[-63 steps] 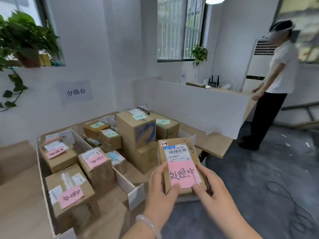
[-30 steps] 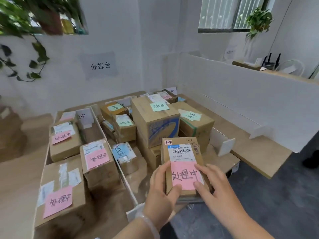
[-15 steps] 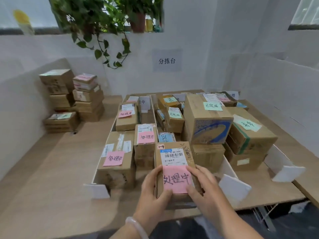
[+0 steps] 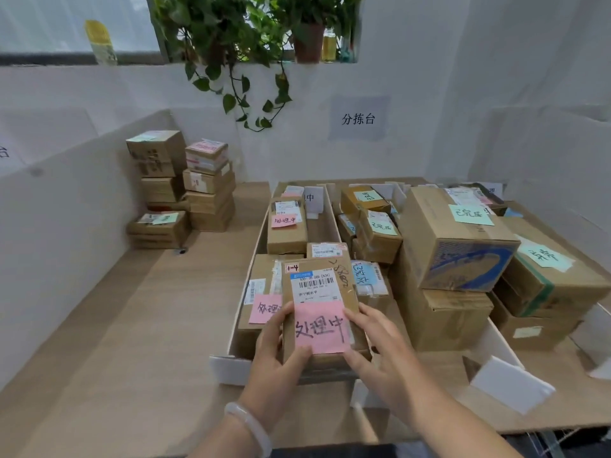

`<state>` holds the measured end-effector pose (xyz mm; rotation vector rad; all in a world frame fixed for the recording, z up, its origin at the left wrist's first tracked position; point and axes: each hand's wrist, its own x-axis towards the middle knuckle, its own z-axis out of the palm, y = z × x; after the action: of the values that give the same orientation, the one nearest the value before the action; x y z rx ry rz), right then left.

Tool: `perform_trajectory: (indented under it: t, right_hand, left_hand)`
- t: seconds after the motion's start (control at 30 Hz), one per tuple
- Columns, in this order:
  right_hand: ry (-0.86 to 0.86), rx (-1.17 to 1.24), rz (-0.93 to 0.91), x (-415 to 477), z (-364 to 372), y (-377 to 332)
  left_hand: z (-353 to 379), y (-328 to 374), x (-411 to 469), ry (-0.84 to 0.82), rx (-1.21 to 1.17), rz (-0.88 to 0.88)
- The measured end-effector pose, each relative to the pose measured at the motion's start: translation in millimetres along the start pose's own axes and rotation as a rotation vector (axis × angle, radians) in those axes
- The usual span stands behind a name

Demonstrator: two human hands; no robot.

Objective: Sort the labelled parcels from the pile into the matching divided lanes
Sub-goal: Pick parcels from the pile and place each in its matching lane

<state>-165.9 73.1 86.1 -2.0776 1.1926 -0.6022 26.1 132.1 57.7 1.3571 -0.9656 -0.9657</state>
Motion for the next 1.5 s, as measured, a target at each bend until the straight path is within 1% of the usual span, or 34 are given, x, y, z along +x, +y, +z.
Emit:
perform_trajectory:
  t: [0.1, 0.2, 0.3, 0.4, 0.53, 0.6, 0.73, 0.9, 0.97, 1.03, 1.13, 1.2, 1.27, 1.37, 1.43, 1.5]
  right_hand:
    - [0.016, 0.016, -0.008, 25.9, 18.0, -18.2]
    - [0.045, -0.044, 0.002, 51.7, 36.0, -33.5]
    - [0.076, -0.114, 0.059, 75.1, 49.6, -47.4]
    - [0.109, -0.122, 0.123, 92.2, 62.4, -55.9]
    - [0.203, -0.043, 0.181, 102.0, 75.4, -59.5]
    - [0.221, -0.033, 0.204, 103.3, 77.4, -61.1]
    - [0.202, -0.051, 0.202, 116.4, 74.7, -69.8]
    - [0.138, -0.127, 0.17, 151.9, 77.7, -85.8]
    - [0.114, -0.148, 0.171, 165.6, 81.7, -94.0]
    - [0.1, -0.149, 0.135, 178.4, 86.2, -100.3]
    - [0.106, -0.153, 0.057, 194.6, 95.7, -107.8]
    - [0.096, -0.163, 0.04, 203.8, 105.7, -116.5]
    - [0.073, -0.138, 0.033, 213.6, 118.4, -129.7]
    - [0.078, -0.145, -0.032, 239.4, 143.2, -152.1]
    - [0.1, -0.186, -0.051, 260.3, 160.9, -170.2]
    - [0.122, -0.167, -0.057, 281.9, 179.7, -188.7]
  left_hand:
    - [-34.5, 1.1, 25.7, 0.018, 0.005, 0.046]
    - [-69.9, -2.3, 56.2, 0.005, 0.019, 0.032]
    - [-96.8, -9.7, 87.1, -0.026, 0.046, -0.001]
    - [-113.2, -21.4, 117.0, -0.07, 0.09, -0.037]
    - [-123.2, -36.7, 149.6, -0.133, 0.148, -0.071]
    - [-123.7, -37.5, 159.3, -0.186, 0.168, -0.093]
    - [-119.0, -31.4, 174.4, -0.283, 0.182, -0.093]
    - [-108.4, -23.8, 176.4, -0.285, 0.249, -0.059]
    - [-111.4, -19.6, 176.4, -0.296, 0.262, -0.073]
    - [-122.1, -16.4, 178.6, -0.271, 0.331, -0.036]
    - [-157.3, -13.4, 182.6, -0.166, 0.566, 0.1]
    - [-190.3, -12.5, 188.1, -0.087, 0.687, 0.137]
    - [-223.8, -7.1, 196.6, -0.005, 0.733, 0.146]
    - [-270.6, 8.9, 215.2, 0.123, 0.729, 0.187]
    - [-301.6, 16.5, 229.0, 0.156, 0.749, 0.2]
    - [-331.7, 21.2, 242.2, 0.153, 0.761, 0.191]
